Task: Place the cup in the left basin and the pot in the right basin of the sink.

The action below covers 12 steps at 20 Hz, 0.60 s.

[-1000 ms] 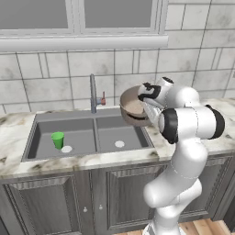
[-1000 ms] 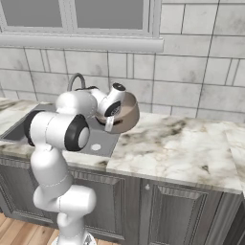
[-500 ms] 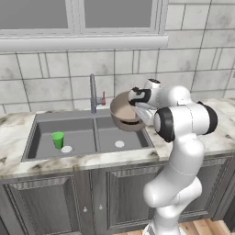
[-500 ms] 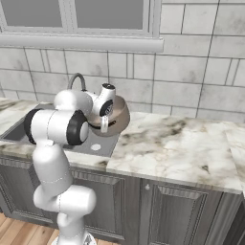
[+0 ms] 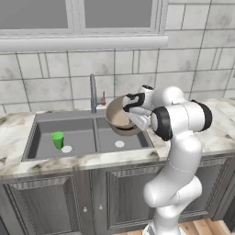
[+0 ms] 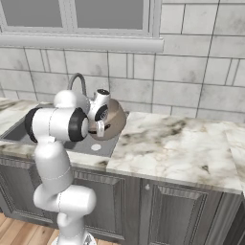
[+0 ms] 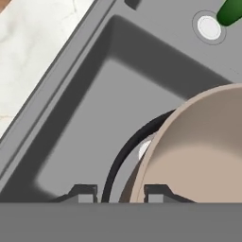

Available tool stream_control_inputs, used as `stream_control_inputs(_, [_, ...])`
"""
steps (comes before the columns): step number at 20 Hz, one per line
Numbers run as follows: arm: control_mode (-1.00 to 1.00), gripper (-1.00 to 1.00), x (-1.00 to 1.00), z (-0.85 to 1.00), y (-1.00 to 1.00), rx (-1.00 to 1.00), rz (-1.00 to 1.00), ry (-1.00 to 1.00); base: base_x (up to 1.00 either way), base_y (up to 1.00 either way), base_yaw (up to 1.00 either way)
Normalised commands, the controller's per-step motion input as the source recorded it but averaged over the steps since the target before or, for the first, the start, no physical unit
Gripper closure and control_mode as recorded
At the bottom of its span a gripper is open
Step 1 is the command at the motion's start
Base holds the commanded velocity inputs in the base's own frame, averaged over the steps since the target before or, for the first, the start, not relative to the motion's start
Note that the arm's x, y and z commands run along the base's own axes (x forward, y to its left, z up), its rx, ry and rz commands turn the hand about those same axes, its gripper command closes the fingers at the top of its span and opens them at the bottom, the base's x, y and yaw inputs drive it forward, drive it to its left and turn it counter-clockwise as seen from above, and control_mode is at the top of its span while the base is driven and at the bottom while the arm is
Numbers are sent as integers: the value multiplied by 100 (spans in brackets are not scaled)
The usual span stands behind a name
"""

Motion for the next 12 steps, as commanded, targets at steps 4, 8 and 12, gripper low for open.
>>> stream_control_inputs(4, [-100, 100, 14, -39, 11, -1, 9, 0, 0, 0, 0])
stream_control_inputs(8, [-100, 100, 8, -37, 15, 0, 9, 0, 0, 0, 0])
stream_control_inputs(12, [-100, 100, -5, -3, 28, 0, 7, -2, 0, 0, 0])
